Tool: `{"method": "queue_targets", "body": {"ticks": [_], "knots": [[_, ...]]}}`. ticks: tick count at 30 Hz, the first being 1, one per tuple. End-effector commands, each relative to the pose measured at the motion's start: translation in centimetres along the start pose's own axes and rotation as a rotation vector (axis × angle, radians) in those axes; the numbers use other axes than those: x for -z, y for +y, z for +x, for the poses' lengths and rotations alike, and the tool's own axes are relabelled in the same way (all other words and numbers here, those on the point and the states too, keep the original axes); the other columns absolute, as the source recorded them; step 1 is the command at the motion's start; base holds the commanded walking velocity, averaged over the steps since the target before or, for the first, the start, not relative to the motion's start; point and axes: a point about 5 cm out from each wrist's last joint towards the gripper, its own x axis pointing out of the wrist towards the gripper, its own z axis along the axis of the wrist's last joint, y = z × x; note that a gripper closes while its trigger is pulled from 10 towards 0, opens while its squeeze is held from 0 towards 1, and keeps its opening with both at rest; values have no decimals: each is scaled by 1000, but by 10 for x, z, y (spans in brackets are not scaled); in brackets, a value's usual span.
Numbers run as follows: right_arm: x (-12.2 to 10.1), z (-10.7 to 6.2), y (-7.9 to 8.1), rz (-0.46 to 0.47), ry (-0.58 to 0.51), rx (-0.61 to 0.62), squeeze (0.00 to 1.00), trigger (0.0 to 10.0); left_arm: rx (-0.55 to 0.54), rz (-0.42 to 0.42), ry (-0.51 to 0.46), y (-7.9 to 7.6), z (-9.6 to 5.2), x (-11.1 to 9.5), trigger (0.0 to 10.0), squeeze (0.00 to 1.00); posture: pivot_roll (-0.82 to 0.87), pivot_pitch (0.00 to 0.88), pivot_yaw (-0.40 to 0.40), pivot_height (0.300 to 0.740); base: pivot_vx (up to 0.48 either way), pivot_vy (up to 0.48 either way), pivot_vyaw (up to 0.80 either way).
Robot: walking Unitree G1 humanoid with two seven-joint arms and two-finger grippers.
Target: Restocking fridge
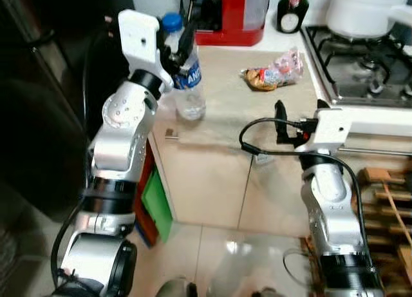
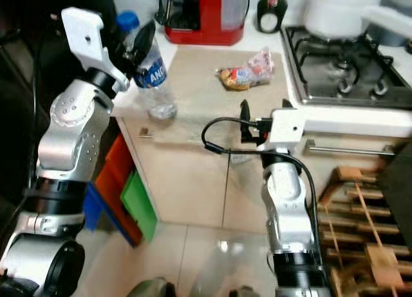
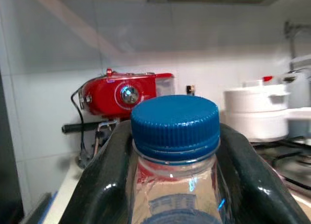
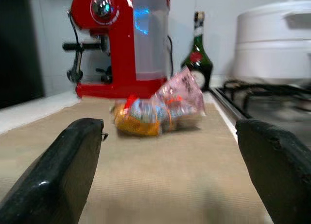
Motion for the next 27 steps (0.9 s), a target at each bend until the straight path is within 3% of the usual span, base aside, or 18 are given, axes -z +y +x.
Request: {"method": "queue_targets", "body": {"ticks": [1, 27], "knots": [[-3, 1, 1, -2, -11, 0, 0, 10000, 1, 27, -44, 1, 3, -11, 10000, 0, -54, 0, 69, 740, -300, 0, 0], [2, -4, -3, -9, 15, -1, 0, 10000, -42, -96, 108, -3, -32, 27, 10000, 0, -48, 0, 55, 740, -299, 0, 0]]}}
